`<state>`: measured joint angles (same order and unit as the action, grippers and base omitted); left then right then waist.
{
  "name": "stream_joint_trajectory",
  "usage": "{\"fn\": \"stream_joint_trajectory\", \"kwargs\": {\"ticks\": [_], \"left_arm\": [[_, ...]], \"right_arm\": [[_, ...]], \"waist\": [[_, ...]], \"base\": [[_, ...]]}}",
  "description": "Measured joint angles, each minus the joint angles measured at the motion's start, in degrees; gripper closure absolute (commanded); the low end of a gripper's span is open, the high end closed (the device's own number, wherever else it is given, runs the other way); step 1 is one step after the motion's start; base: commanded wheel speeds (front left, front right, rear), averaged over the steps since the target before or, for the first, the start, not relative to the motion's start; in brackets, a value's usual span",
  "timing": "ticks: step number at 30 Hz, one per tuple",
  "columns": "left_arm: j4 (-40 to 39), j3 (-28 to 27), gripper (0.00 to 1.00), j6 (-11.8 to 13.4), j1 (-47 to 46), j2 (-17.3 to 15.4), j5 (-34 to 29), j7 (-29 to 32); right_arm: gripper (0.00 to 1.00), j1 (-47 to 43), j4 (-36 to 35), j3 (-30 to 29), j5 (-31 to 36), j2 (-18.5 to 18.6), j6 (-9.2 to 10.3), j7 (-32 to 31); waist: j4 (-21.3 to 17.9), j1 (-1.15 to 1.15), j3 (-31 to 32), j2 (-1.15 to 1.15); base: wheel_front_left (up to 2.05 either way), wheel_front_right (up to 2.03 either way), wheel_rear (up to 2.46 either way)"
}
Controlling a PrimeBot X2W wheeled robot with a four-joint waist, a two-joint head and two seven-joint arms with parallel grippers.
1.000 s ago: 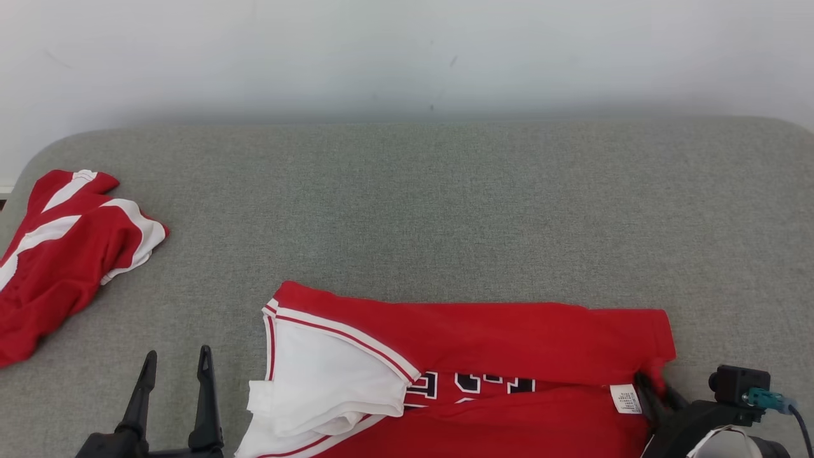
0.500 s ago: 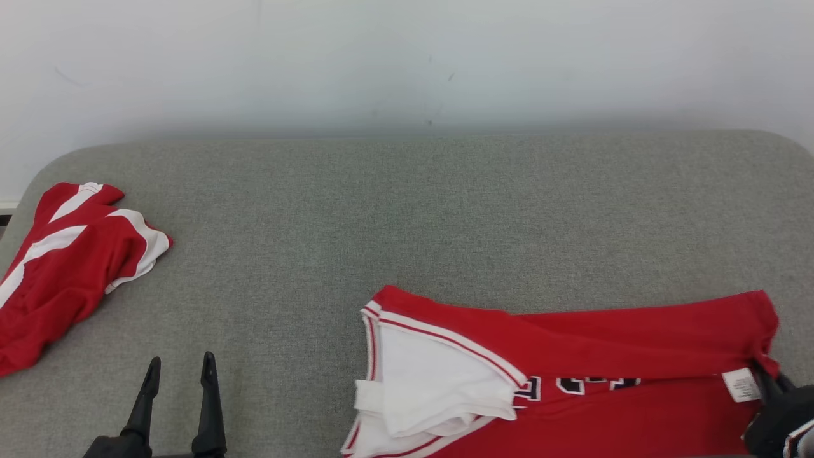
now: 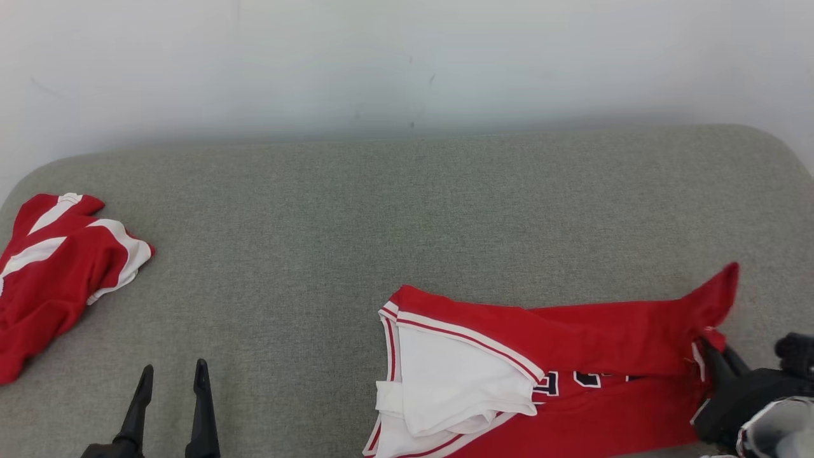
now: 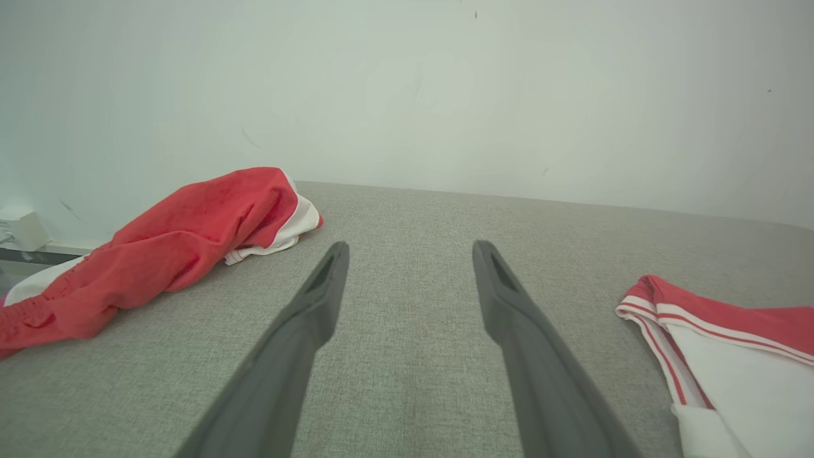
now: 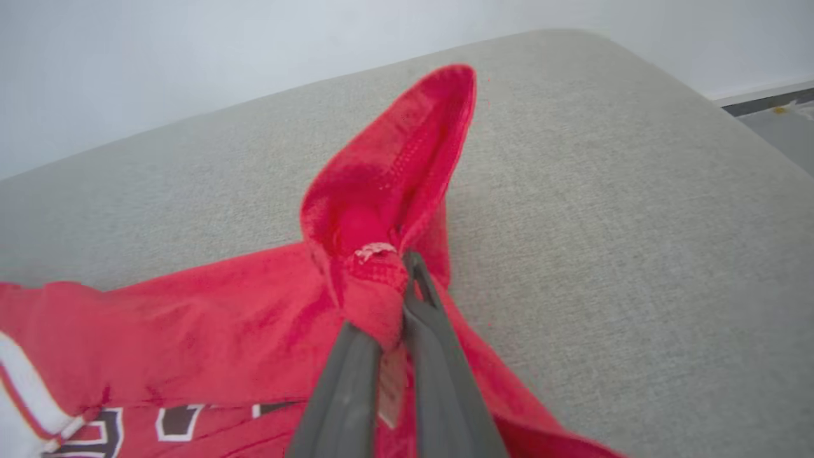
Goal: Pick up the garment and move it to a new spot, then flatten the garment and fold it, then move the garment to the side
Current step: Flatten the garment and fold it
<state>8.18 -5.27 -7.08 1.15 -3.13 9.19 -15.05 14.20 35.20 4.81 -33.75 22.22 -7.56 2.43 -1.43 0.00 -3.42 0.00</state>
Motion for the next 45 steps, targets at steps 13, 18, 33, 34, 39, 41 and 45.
{"fn": "stream_joint_trajectory", "kwargs": {"ticks": [13,18,33,34,39,41,45], "left_arm": [[0.4,0.1,0.0,-0.1,-0.4,0.1,-0.6,0.0],[0.5,0.2,0.0,-0.1,-0.7,0.1,-0.6,0.0],[1.4,1.3,0.0,-0.3,-2.2,0.2,-0.4,0.0],[1.5,1.4,0.0,-0.3,-2.2,0.2,-0.4,0.0],[1.8,1.7,0.0,-0.3,-2.4,0.2,-0.1,0.0],[1.8,1.8,0.0,-0.3,-2.4,0.2,-0.1,0.0],[2.1,2.0,0.0,-0.3,-2.4,0.2,-0.1,0.0]], "right_arm": [[1.0,-5.3,-21.4,10.2,2.0,-13.0,0.0,-7.8],[1.0,-6.1,-24.0,14.6,2.0,-16.2,0.0,-9.2],[1.0,-2.2,-15.4,22.0,-2.4,-19.2,0.01,-4.0],[1.0,-1.9,-14.7,22.6,-2.9,-19.2,0.01,-3.4],[1.0,0.5,-11.2,24.0,-5.0,-19.2,0.01,-0.1],[0.81,1.3,-9.5,25.4,-5.7,-19.3,0.01,-0.3],[0.0,2.6,-8.2,27.7,-5.4,-19.3,0.01,1.4]], "waist": [[0.1,0.0,-0.3,0.0],[1.4,0.0,-0.6,0.0],[4.4,0.0,-1.9,0.0],[4.5,0.0,-2.0,0.0],[4.6,0.0,-2.1,0.0],[4.5,0.0,-2.1,0.0],[4.4,0.0,-1.8,0.0]], "base": [[0.0,0.0,0.0],[0.0,0.0,0.0],[0.0,0.0,0.0],[0.0,0.0,0.0],[0.0,0.0,0.0],[0.0,0.0,0.0],[0.0,0.0,0.0]]}}
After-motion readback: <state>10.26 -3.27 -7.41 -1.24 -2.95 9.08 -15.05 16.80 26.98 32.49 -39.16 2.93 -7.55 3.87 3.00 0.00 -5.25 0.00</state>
